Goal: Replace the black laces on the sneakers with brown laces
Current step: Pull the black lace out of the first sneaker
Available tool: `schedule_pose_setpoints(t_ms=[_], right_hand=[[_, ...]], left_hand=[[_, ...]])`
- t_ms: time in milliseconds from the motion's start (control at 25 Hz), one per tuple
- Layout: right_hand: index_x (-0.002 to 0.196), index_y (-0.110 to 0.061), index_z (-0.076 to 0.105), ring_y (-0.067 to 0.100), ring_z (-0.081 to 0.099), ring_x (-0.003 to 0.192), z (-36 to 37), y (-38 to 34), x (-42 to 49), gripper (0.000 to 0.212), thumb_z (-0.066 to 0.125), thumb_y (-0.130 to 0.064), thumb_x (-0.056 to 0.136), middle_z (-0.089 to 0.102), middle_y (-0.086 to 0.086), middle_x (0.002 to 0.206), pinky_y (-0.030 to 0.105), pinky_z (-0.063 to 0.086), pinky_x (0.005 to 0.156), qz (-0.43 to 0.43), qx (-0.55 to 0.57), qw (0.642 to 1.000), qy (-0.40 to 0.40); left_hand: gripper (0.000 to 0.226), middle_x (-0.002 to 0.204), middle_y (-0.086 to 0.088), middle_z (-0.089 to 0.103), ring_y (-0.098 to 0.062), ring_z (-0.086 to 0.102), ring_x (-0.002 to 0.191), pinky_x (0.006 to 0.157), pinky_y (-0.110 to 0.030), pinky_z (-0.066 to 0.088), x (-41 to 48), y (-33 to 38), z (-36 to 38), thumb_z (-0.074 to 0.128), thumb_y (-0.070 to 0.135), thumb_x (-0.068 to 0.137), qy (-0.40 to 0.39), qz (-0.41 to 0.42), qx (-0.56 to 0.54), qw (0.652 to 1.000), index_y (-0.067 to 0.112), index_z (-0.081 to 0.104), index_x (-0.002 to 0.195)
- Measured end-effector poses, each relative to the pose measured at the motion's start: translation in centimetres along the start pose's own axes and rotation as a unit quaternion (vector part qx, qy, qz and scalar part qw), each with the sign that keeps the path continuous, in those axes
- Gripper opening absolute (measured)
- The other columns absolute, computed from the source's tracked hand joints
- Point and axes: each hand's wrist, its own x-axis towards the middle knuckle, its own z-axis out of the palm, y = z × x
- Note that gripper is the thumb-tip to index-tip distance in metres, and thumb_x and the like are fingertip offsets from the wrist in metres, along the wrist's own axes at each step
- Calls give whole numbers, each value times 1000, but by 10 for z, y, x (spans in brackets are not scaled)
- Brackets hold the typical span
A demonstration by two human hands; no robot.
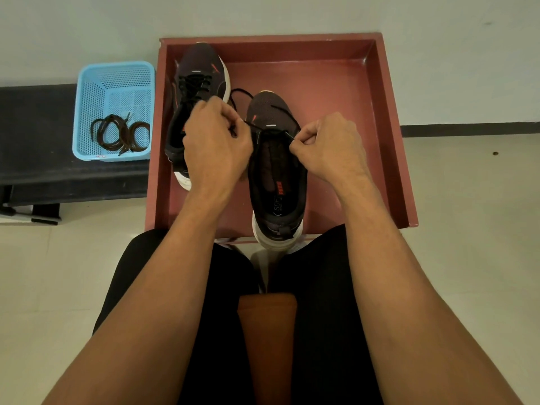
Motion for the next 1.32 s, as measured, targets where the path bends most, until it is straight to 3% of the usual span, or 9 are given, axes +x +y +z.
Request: schedule_pose_setpoints(t_ms=[80, 200, 360, 600, 840, 960, 1080, 1240, 1320], right_hand=[[87, -30, 80, 10, 71, 70, 0, 0, 0, 4, 77, -30, 89, 73, -9, 73, 35, 64, 71, 1, 1, 1000, -1], [89, -30, 80, 9, 72, 70, 0, 0, 0, 4, 76, -30, 90, 73, -9, 74, 35, 64, 71, -4, 1, 1000, -3], [87, -31, 79, 12, 73, 72, 2, -1, 1, 4, 76, -32, 89, 73, -9, 73, 37, 65, 72, -11, 4, 1000, -8], [85, -31, 78, 8, 71, 69, 1, -2, -1, 6, 75, -30, 91, 72, -10, 72, 34, 64, 70, -16, 1, 1000, -11], [86, -30, 80, 7, 72, 70, 0, -1, 0, 4, 77, -32, 89, 73, -10, 73, 33, 63, 70, -2, 2, 1000, -2], [87, -30, 79, 6, 71, 70, 0, -1, 0, 5, 76, -31, 90, 72, -11, 72, 29, 61, 67, -4, -2, 1000, -4], [86, -29, 80, 8, 72, 69, 1, -1, 0, 5, 76, -30, 89, 72, -9, 71, 33, 64, 70, -5, 3, 1000, -2], [90, -30, 80, 8, 71, 70, 0, -1, 0, 5, 76, -32, 88, 72, -10, 74, 35, 64, 70, -6, 7, 1000, -5], [91, -30, 80, 8, 71, 70, 0, -1, 0, 5, 76, -32, 89, 72, -10, 75, 35, 65, 70, -9, 7, 1000, -6]], left_hand=[[5, 94, -2, 63, 1, 51, 71, 68, -7, 41, 2, -1, -1, 64, 20, 93, 6, 3, -26, 1000, 16, 64, 95], [16, 103, 7, 54, 0, 52, 78, 72, -11, 43, -5, 8, 1, 68, 22, 92, -63, 65, -18, 996, 23, 68, 107], [28, 109, 9, 46, -14, 57, 96, 73, -35, 49, -21, 23, 6, 71, 39, 94, -150, 122, 86, 977, 38, 72, 122], [20, 105, 9, 50, -18, 61, 92, 67, -34, 40, -26, 26, 12, 76, 43, 92, -106, 103, 119, 982, 34, 77, 109], [5, 97, 3, 66, -6, 63, 82, 74, -25, 55, -1, 10, 4, 66, 27, 99, -119, -62, -82, 988, 28, 68, 95], [12, 102, 1, 66, -15, 68, 85, 79, -38, 62, 0, 7, -1, 63, 20, 101, -62, -101, -147, 982, 30, 61, 94], [10, 114, 5, 55, -8, 59, 91, 86, -31, 55, -7, 13, -1, 68, 25, 99, -80, -46, -70, 993, 27, 64, 108], [30, 119, 8, 47, -14, 58, 97, 77, -35, 51, -21, 24, 1, 75, 36, 93, -150, 85, 42, 984, 40, 69, 122], [31, 119, 6, 48, -15, 56, 93, 72, -36, 47, -25, 26, 4, 75, 40, 93, -151, 100, 85, 980, 40, 70, 123]])
